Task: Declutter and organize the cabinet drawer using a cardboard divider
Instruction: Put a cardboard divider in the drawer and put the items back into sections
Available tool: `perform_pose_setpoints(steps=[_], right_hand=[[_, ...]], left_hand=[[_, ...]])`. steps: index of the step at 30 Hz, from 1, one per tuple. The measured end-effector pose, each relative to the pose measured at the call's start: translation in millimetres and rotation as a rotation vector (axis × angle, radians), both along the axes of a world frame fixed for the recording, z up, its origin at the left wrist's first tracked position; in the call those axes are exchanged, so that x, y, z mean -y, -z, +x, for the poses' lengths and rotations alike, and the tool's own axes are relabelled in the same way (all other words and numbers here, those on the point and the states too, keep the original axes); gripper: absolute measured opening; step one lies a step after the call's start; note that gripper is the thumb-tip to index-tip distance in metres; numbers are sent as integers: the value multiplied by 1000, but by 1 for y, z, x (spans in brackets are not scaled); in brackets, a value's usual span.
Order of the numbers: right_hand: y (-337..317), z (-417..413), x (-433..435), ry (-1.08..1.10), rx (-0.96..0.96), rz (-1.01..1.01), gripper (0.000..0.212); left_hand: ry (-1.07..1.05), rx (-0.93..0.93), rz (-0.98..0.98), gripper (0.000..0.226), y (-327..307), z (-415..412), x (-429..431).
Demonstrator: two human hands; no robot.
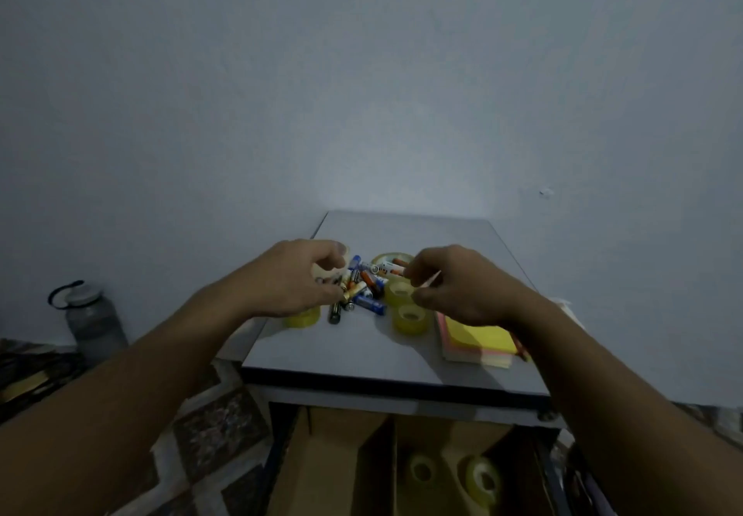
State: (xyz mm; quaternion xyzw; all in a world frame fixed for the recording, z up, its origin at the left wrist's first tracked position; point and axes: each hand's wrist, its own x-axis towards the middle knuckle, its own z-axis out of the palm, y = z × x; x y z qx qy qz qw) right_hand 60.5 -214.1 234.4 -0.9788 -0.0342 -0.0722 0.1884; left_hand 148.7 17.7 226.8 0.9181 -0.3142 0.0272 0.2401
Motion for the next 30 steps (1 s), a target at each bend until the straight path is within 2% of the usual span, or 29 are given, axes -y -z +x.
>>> perform_pose_setpoints(steps=[3, 6, 11, 15, 22, 30], right_hand=[[5, 41, -2, 8, 19, -48, 36], [13, 70, -3, -7, -7, -54, 42], [24, 97, 2, -27, -62, 9, 47], [27, 103, 15, 17, -20, 125, 40], [28, 100, 25, 33, 5, 215, 31], [34, 96, 22, 35, -3, 154, 27]], left_hand=[[21, -61, 85, 53, 5, 28, 20], [44, -22, 168, 61, 11, 41, 36], [22, -35, 168, 63, 24, 51, 47], [-26, -50, 140, 68, 30, 52, 49], [-46, 67, 137, 50, 31, 48, 56], [-68, 95, 106, 36, 35, 48, 63]])
